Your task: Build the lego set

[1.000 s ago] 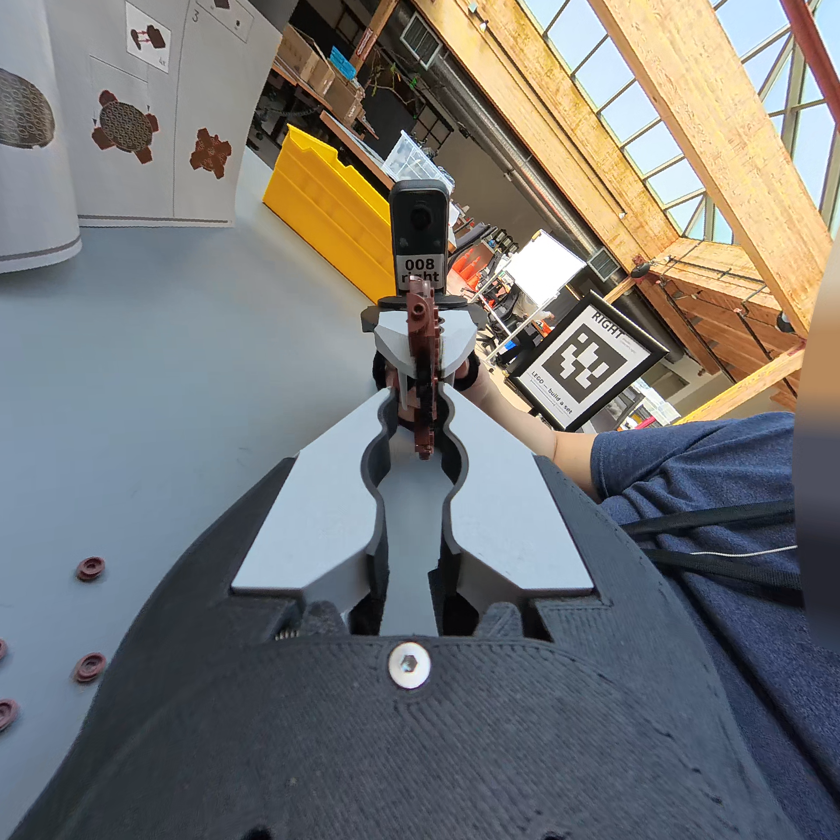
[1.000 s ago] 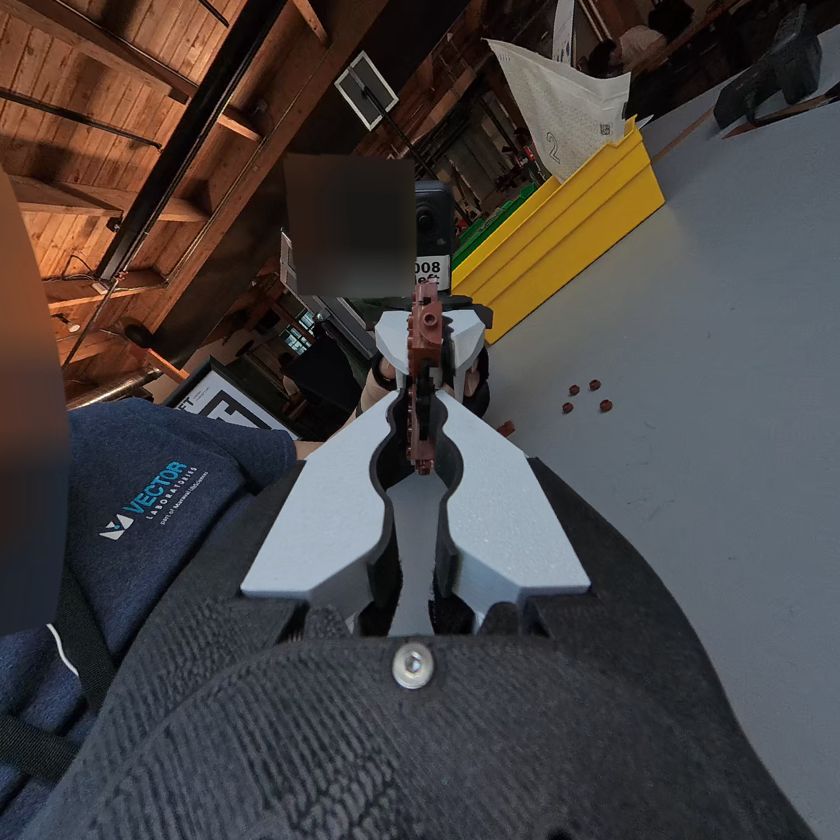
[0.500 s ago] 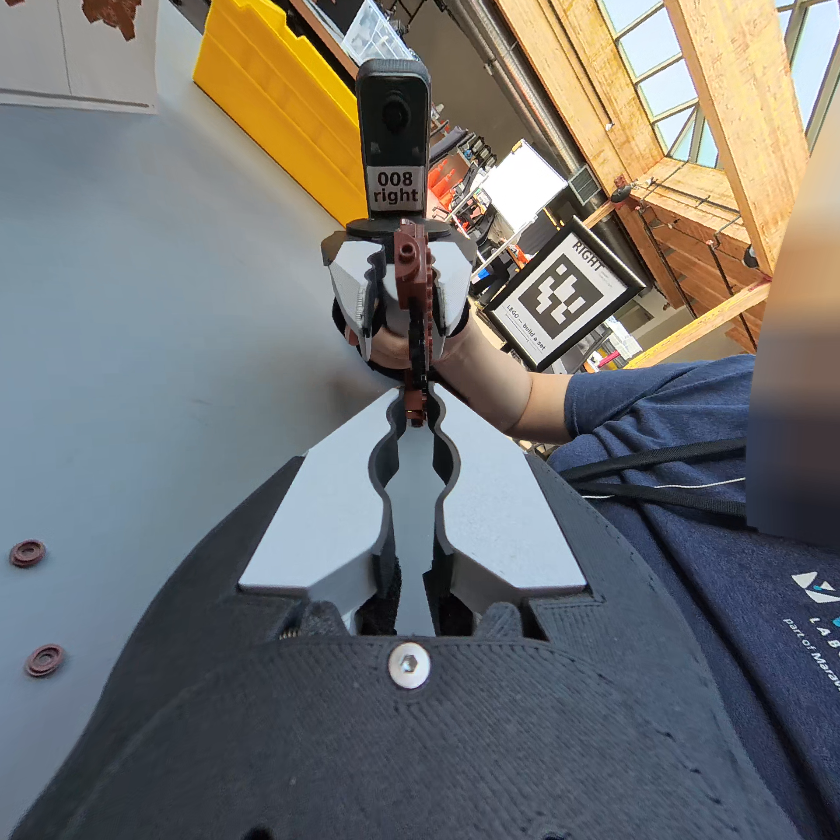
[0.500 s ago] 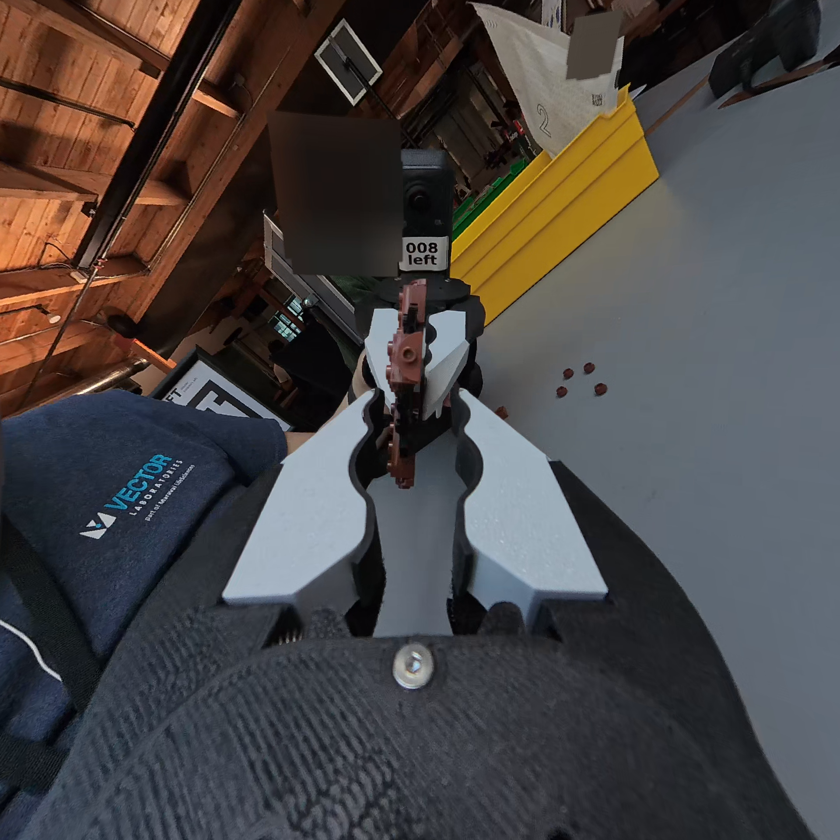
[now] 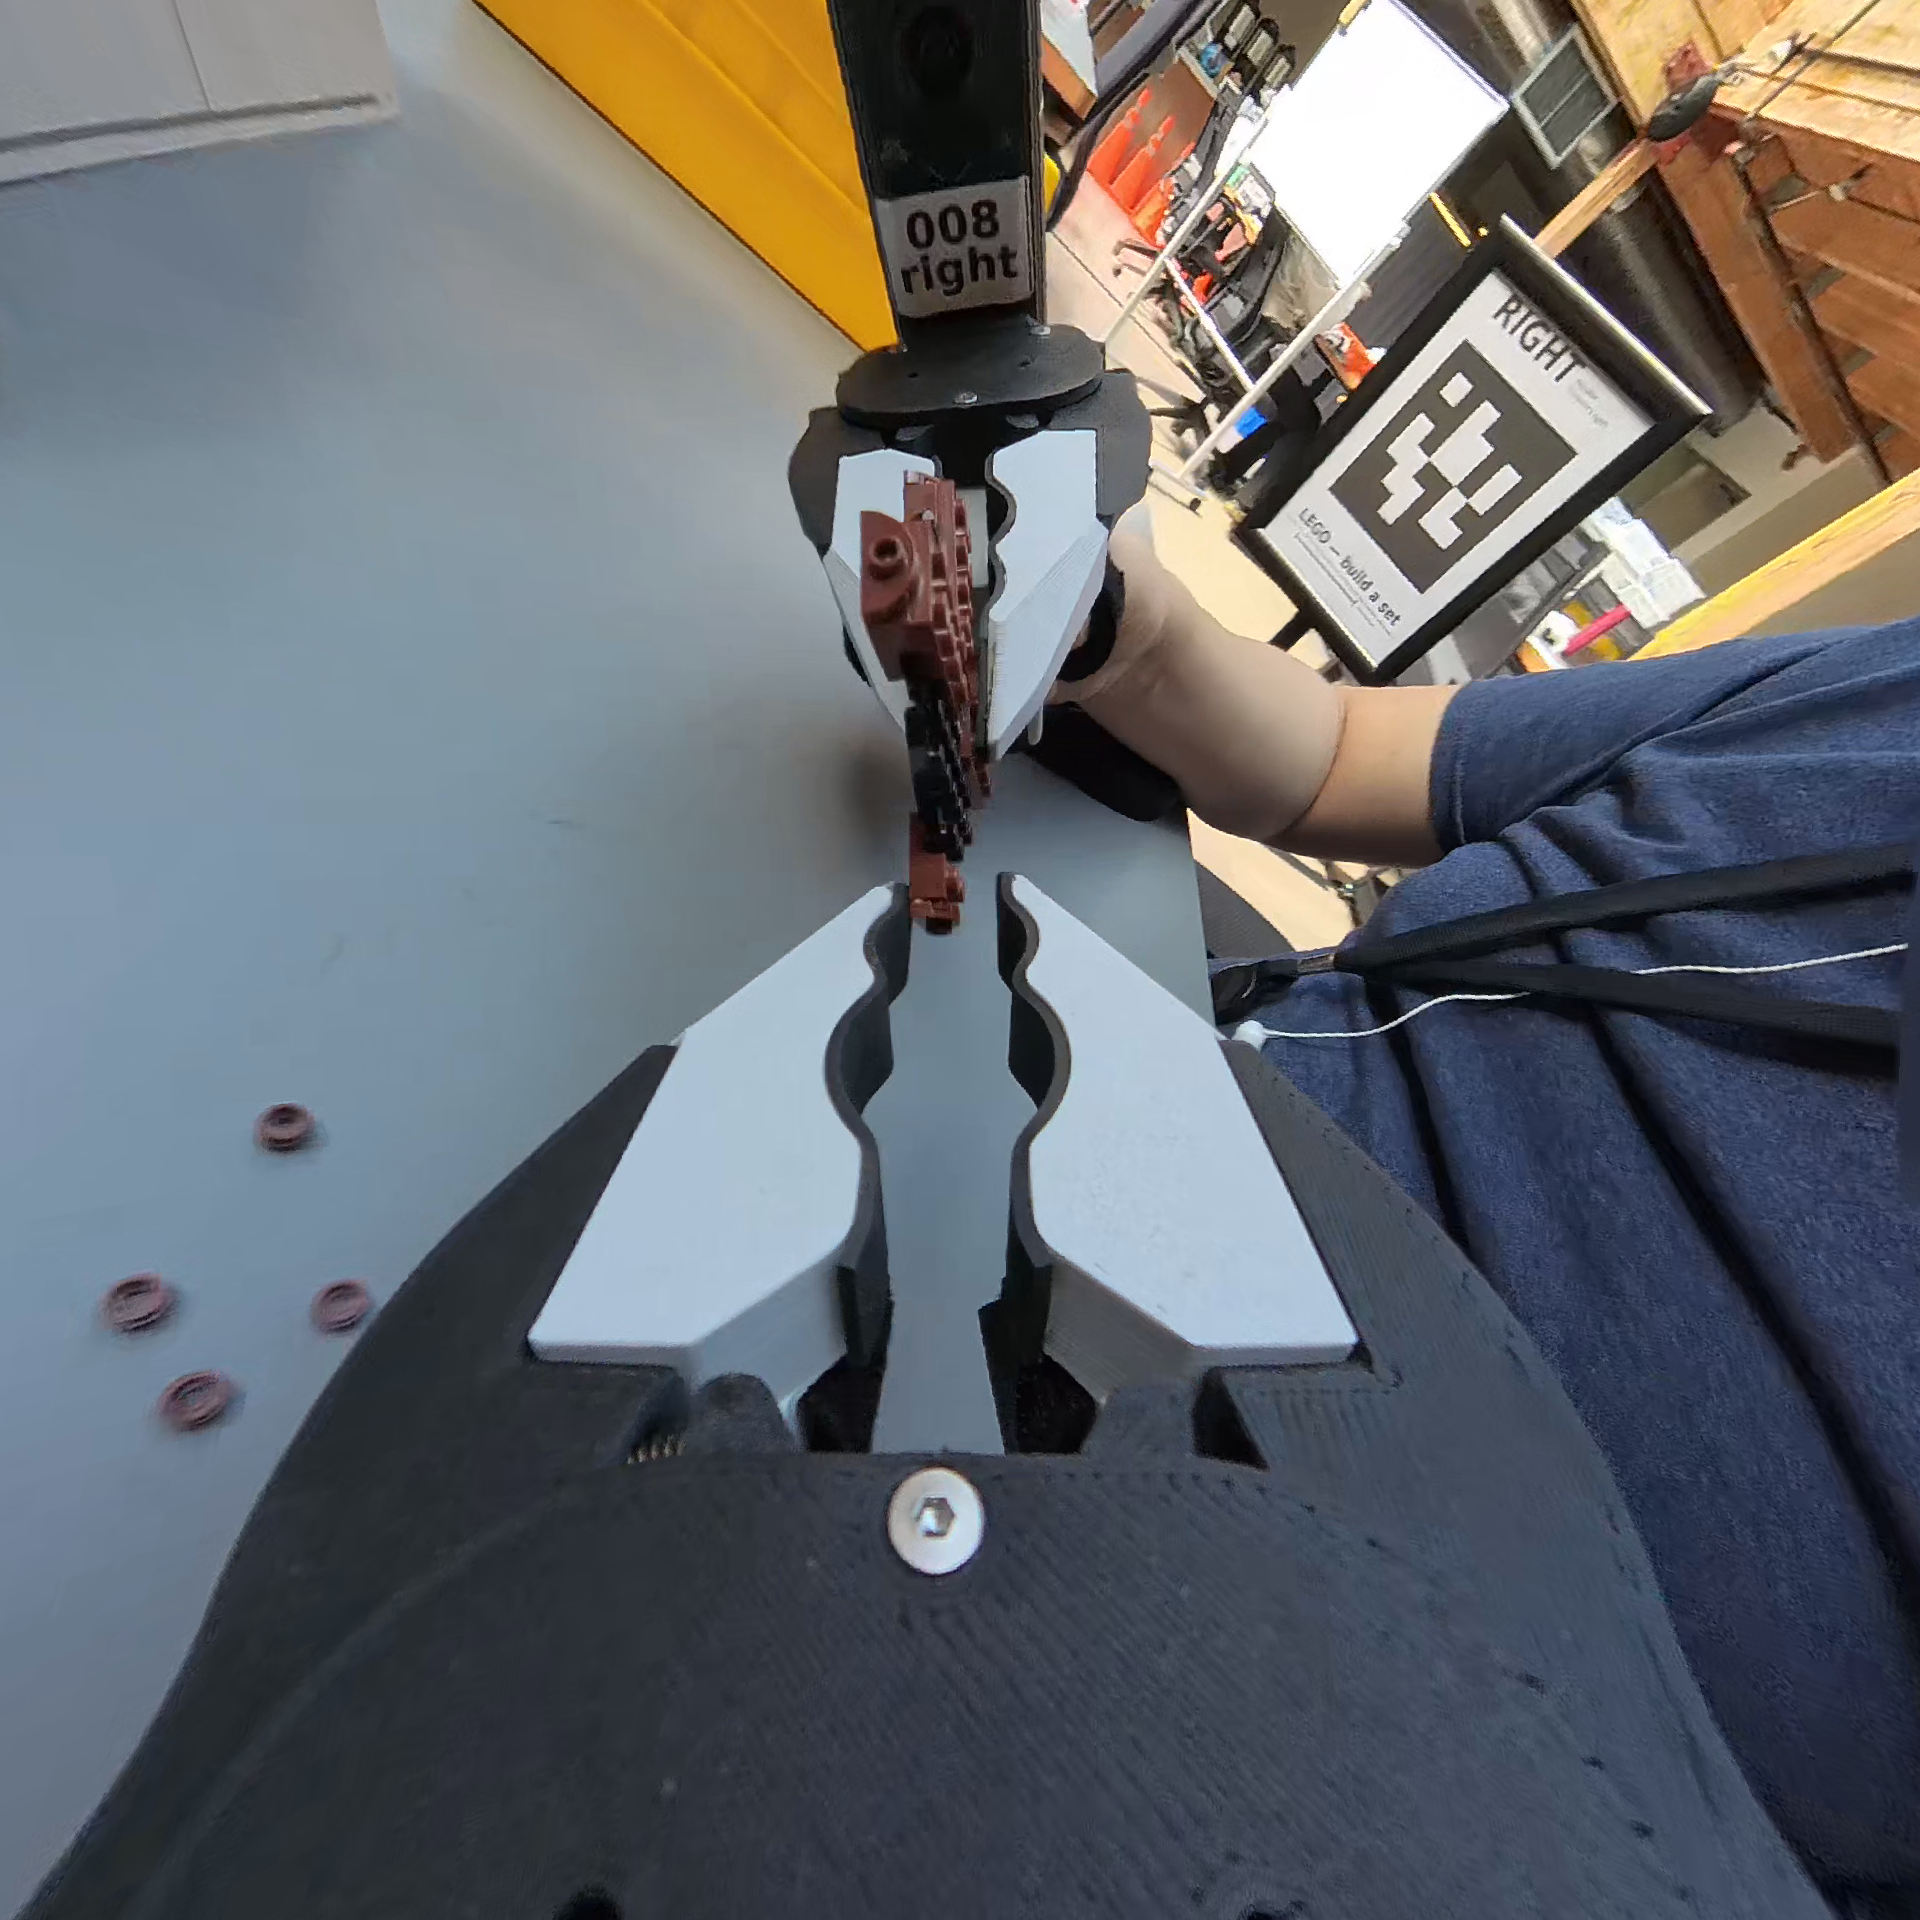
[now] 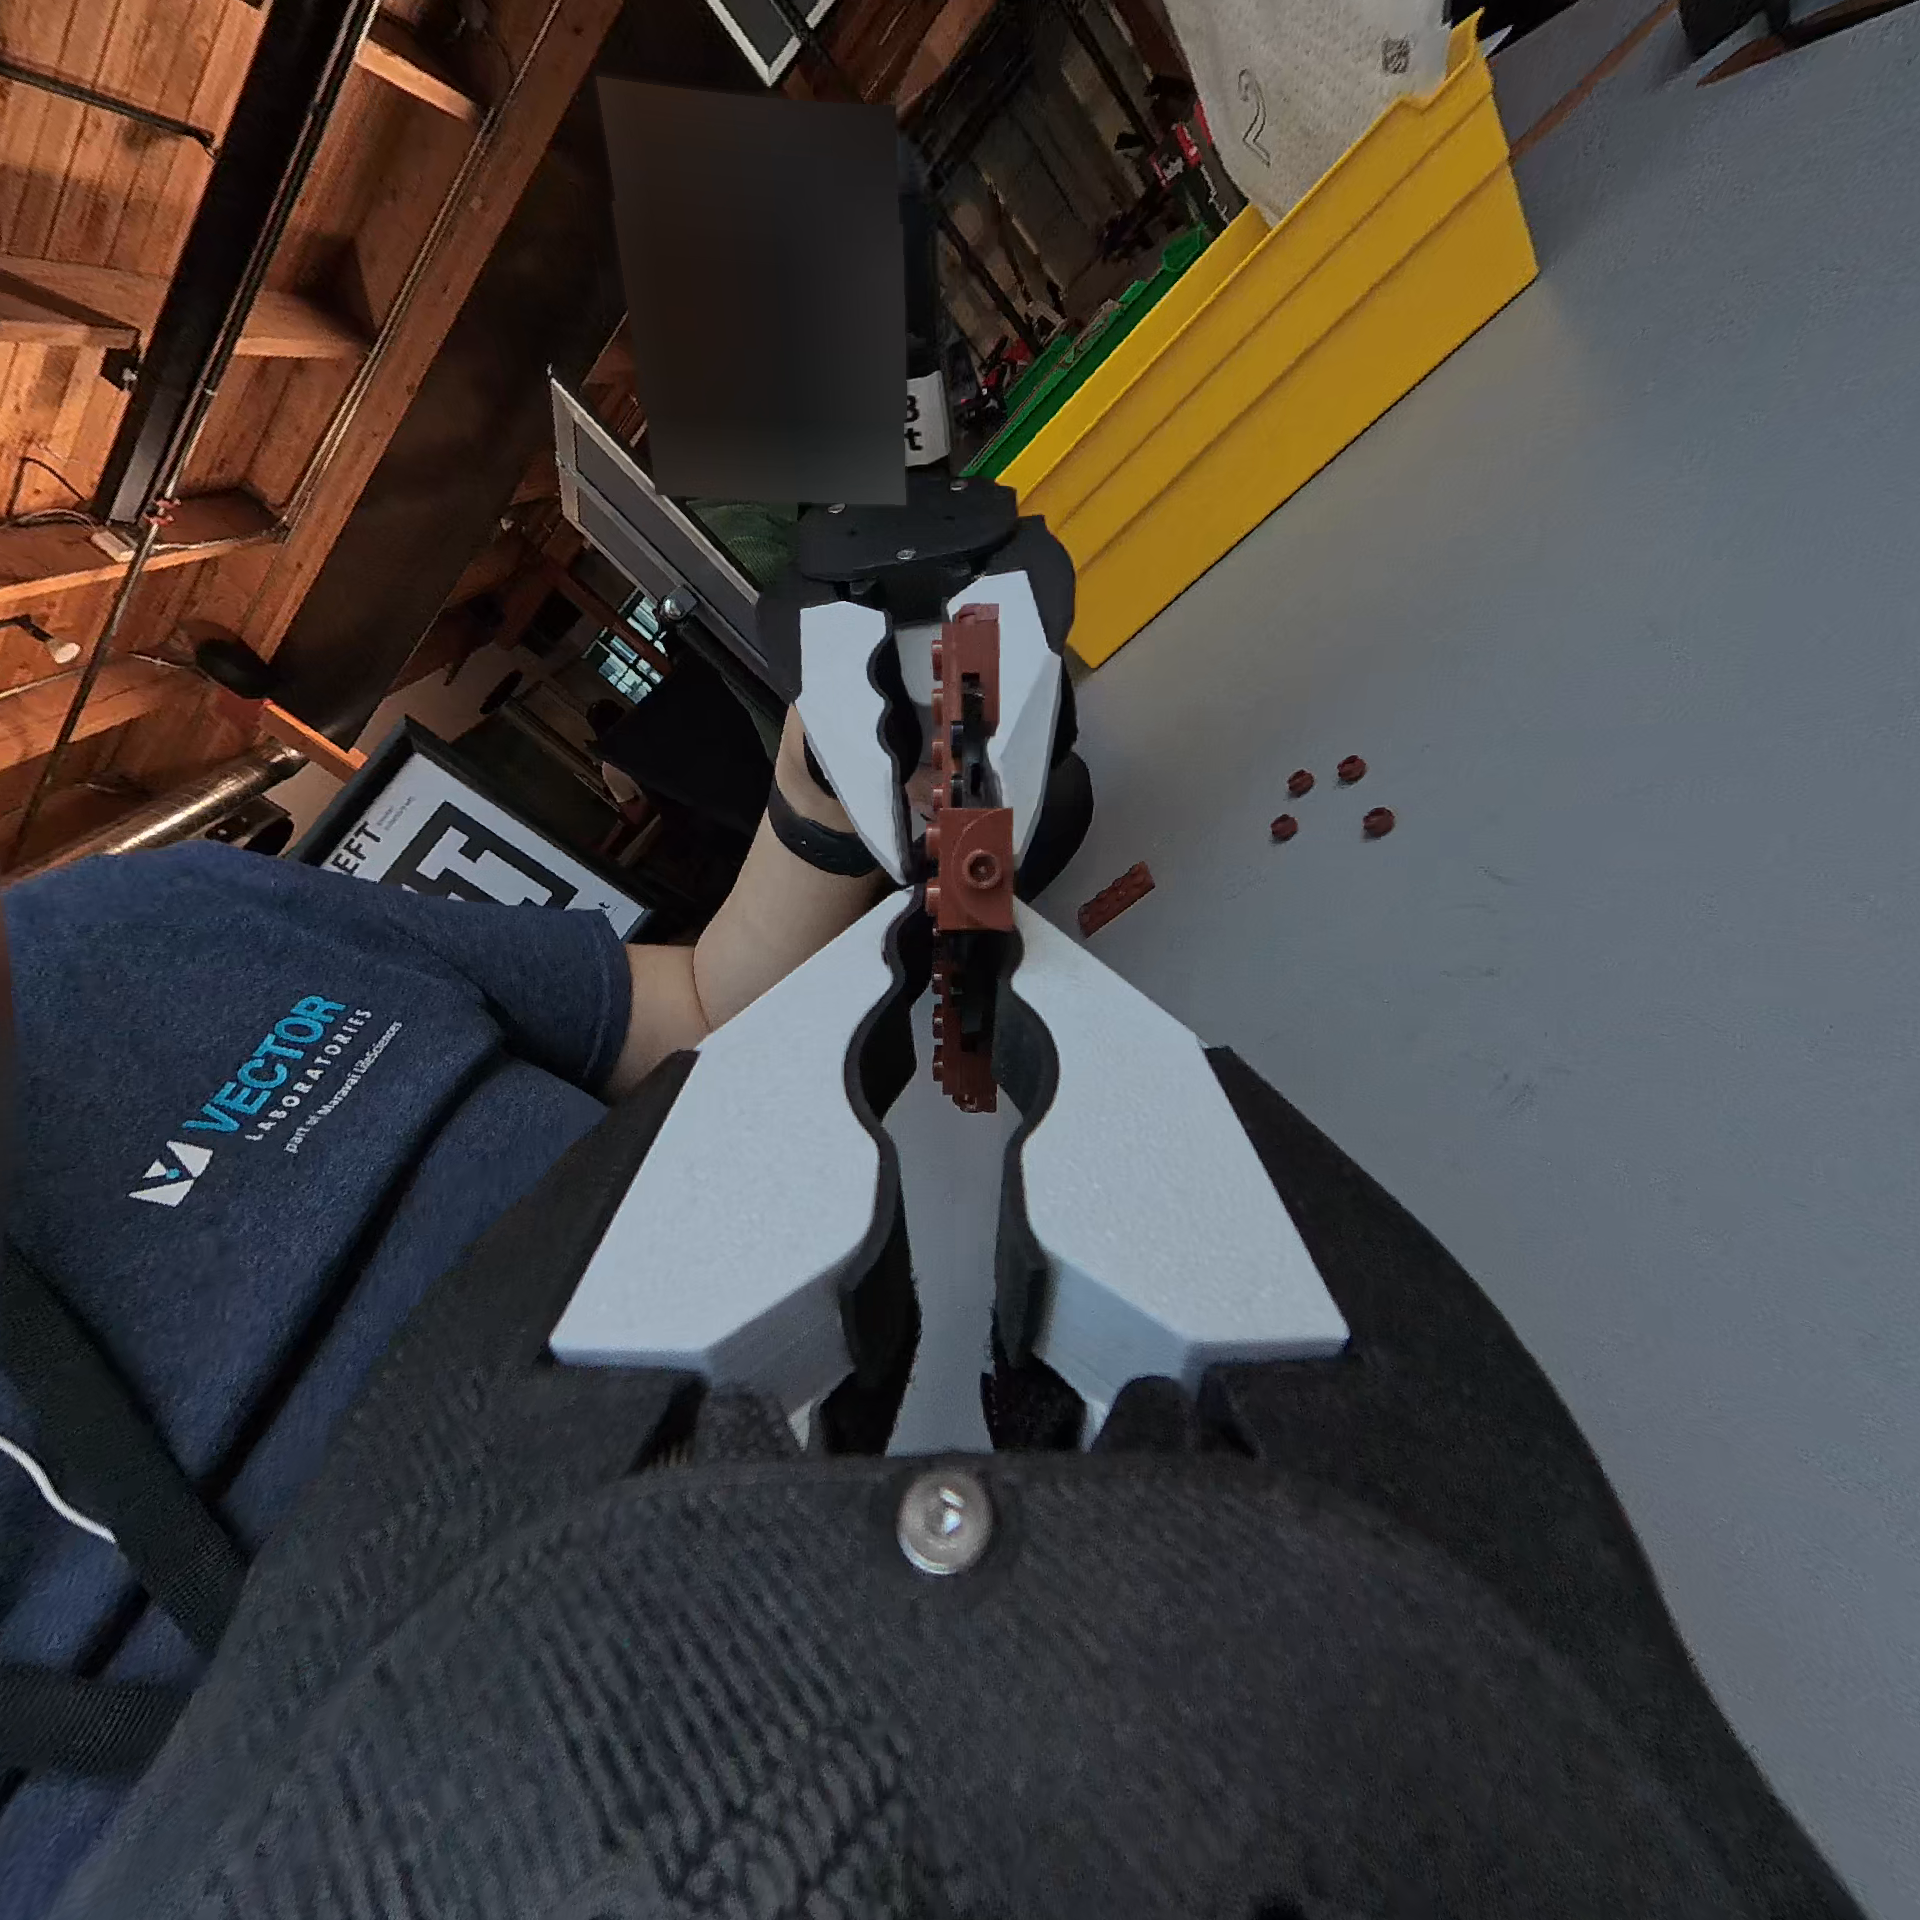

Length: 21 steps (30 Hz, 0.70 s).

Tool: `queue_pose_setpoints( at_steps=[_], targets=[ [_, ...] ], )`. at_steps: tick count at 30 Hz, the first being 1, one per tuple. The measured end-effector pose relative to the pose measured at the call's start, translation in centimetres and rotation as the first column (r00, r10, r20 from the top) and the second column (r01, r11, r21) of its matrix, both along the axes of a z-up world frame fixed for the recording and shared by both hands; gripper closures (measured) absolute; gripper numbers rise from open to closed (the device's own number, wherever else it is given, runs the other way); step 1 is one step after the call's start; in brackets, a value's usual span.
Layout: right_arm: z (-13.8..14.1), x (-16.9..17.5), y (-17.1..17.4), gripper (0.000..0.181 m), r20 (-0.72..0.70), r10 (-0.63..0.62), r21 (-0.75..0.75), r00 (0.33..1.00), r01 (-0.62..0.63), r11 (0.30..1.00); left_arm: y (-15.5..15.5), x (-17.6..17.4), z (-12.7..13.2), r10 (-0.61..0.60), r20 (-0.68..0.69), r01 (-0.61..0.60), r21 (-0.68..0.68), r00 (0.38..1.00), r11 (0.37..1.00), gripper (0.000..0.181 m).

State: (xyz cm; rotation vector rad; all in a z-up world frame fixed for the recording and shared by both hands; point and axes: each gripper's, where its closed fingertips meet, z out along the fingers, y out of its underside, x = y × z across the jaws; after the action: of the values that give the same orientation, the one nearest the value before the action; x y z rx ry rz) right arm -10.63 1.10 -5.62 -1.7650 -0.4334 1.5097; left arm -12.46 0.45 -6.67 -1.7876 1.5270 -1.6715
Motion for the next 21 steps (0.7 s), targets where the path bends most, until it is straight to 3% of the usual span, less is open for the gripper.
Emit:
queue_pose_setpoints(
  at_steps=[3, 5, 8, 9, 11, 13, 16, 21],
  targets=[
    [0.8, 2.0, 1.1, 0.175, -0.089, -0.081, -0.059, 0.993, 0.076, 0.995, 4.3, -2.5, 1.8, 0.198, 0.053, -0.205, 0.174, 0.979, 0.963, 0.153],
    [0.9, 2.8, 1.5, 0.175, -0.108, -0.114, -0.087, 0.988, 0.105, 0.991, 5.3, -5.0, 2.2, 0.283, 0.054, -0.287, 0.267, 0.958, 0.920, 0.153],
    [0.4, 3.0, 1.7, 0.175, -0.067, -0.138, -0.081, 0.988, 0.132, 0.988, 5.5, -7.5, -0.2, 0.388, -0.040, -0.336, 0.420, 0.921, 0.843, 0.156],
    [0.3, 2.9, 1.8, 0.175, -0.060, -0.139, -0.080, 0.988, 0.134, 0.988, 6.0, -8.3, -1.6, 0.455, -0.117, -0.357, 0.462, 0.883, 0.812, 0.162],
    [-0.1, 2.8, 1.8, 0.175, -0.053, -0.135, -0.089, 0.989, 0.130, 0.987, 7.5, -9.6, -3.5, 0.634, -0.237, -0.478, 0.483, 0.736, 0.734, 0.167],
    [-0.4, 2.7, 1.9, 0.175, -0.061, -0.137, -0.104, 0.989, 0.130, 0.986, 5.2, -8.4, -3.0, 0.622, -0.236, -0.511, 0.395, 0.747, 0.764, 0.173],
    [-0.3, 3.1, 2.1, 0.175, -0.067, -0.150, -0.100, 0.986, 0.143, 0.985, 4.2, -8.7, -4.1, 0.680, -0.302, -0.519, 0.466, 0.668, 0.717, 0.138],
    [0.7, 4.1, 2.3, 0.175, -0.107, -0.188, -0.082, 0.976, 0.180, 0.980, 3.8, -8.1, -7.4, 0.663, -0.413, -0.437, 0.519, 0.624, 0.735, 0.145]
  ],
)
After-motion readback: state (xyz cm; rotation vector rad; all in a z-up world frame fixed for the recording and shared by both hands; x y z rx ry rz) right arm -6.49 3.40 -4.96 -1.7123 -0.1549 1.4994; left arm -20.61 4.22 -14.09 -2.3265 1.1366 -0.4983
